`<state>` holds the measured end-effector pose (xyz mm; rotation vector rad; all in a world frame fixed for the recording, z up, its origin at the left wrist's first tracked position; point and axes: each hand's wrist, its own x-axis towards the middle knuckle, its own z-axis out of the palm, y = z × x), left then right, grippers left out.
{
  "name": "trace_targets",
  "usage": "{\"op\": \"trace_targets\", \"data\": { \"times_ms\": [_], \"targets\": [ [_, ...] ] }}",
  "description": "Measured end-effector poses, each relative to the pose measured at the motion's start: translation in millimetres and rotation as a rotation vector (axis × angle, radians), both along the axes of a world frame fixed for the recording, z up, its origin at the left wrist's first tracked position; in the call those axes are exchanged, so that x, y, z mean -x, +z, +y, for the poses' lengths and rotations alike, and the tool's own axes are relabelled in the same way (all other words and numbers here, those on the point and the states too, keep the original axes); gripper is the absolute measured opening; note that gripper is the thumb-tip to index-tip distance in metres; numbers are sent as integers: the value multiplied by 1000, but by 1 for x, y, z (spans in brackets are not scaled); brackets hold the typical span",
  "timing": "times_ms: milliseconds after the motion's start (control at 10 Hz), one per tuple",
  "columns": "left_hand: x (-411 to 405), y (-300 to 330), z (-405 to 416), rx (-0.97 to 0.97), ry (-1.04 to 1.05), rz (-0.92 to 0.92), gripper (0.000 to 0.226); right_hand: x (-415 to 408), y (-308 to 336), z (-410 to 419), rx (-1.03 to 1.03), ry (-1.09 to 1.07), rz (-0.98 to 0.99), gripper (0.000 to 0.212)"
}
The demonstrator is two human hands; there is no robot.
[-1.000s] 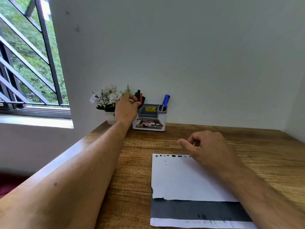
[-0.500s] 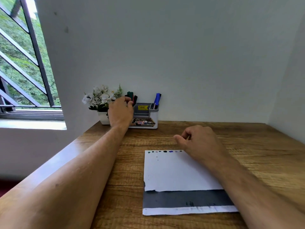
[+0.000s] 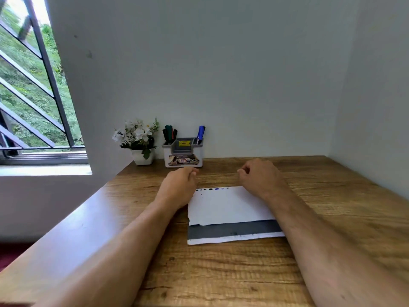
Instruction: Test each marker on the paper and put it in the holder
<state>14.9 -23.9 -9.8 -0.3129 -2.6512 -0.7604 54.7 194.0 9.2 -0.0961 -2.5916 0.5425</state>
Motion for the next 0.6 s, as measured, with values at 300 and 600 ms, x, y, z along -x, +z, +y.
{"op": "trace_targets", "data": {
  "times_ms": [300,600],
  "targets": [
    [5,-2,-3,140,-74,22,42,9,-4,-5,-45,64,-283,84],
    [6,-5,-8,179,-19,111,46,11,-8,-6,-93,58,-435,97]
  ]
}}
